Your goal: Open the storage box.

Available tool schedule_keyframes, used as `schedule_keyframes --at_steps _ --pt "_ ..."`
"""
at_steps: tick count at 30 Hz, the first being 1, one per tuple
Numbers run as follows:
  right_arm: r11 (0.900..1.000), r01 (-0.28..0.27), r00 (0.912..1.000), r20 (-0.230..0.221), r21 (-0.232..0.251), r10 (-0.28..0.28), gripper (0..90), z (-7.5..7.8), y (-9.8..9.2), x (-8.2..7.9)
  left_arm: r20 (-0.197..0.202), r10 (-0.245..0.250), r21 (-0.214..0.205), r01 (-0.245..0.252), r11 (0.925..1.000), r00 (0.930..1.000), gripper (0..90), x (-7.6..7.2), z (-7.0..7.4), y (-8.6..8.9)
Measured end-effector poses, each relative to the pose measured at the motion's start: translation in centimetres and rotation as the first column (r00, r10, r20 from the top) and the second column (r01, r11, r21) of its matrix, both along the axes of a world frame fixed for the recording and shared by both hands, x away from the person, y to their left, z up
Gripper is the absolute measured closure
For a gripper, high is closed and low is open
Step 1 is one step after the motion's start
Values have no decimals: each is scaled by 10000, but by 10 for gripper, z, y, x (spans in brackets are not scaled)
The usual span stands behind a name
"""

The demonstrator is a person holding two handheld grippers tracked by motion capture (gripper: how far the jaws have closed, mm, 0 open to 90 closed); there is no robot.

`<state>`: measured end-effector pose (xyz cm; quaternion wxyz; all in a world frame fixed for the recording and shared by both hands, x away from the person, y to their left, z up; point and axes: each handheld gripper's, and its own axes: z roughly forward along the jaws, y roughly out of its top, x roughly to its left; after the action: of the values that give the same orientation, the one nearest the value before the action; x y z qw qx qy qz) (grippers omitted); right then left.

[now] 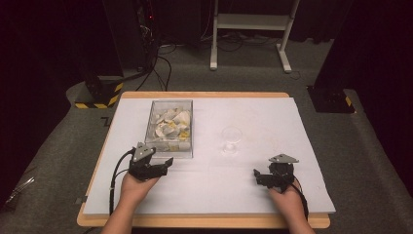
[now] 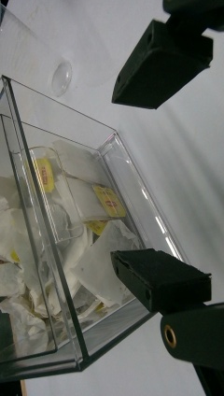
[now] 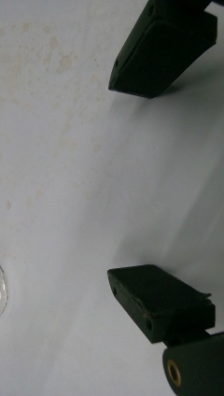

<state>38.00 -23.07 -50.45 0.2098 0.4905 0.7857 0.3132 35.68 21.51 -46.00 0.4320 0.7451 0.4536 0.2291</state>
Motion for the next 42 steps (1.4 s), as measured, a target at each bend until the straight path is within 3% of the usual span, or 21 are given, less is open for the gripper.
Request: schedule_keyframes --at_steps 42 --pt "10000 52 10000 -27 22 -52 96 0 0 -1 -38 107 -462 -109 9989 9999 224 21 0 -8"
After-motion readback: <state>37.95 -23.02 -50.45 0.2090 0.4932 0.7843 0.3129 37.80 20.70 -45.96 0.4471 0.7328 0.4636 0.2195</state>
